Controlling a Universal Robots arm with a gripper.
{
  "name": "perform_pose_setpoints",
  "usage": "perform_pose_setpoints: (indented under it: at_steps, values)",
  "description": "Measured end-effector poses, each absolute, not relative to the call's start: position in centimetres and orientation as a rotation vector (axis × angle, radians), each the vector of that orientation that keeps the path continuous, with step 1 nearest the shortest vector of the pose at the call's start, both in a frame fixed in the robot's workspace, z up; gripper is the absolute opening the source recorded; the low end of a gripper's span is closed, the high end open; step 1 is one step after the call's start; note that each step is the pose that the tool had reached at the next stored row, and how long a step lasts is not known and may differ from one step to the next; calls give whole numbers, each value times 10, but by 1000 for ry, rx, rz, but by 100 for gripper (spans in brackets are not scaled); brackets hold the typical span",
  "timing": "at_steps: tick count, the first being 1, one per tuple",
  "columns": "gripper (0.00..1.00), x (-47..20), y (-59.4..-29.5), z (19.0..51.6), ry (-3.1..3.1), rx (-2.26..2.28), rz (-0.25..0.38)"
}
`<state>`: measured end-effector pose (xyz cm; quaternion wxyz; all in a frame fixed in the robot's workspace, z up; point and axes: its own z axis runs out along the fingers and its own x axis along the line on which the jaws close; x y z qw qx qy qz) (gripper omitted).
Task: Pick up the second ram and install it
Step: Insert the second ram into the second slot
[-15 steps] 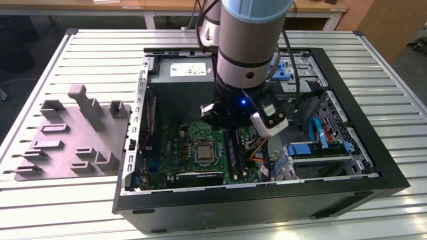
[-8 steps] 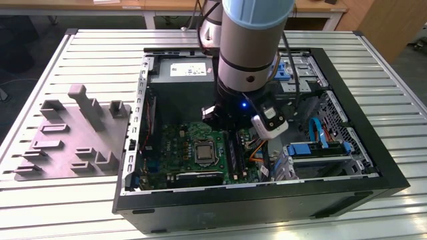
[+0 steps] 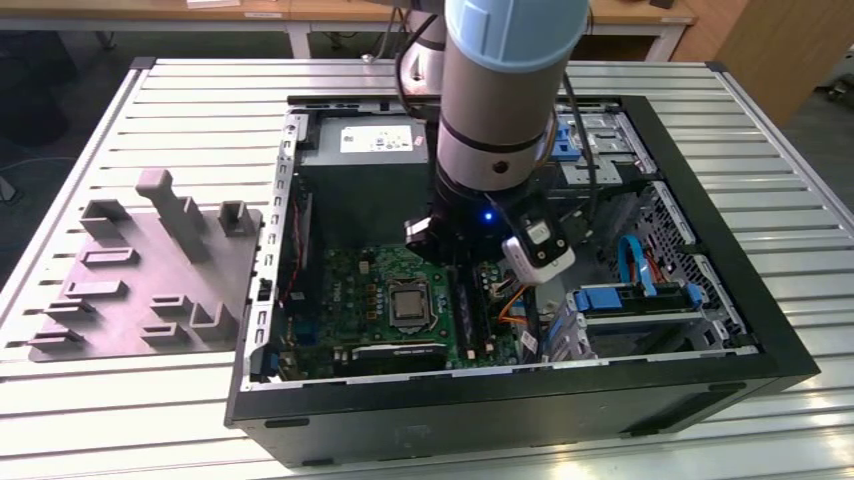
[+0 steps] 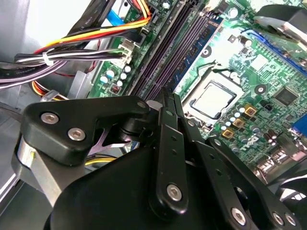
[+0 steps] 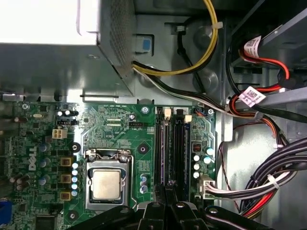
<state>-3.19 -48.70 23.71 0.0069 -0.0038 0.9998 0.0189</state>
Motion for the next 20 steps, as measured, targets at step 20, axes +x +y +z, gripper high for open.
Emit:
perform_pose_setpoints:
  at_steps: [20]
  values:
    - [11,-29,-487,232,3128,3,58]
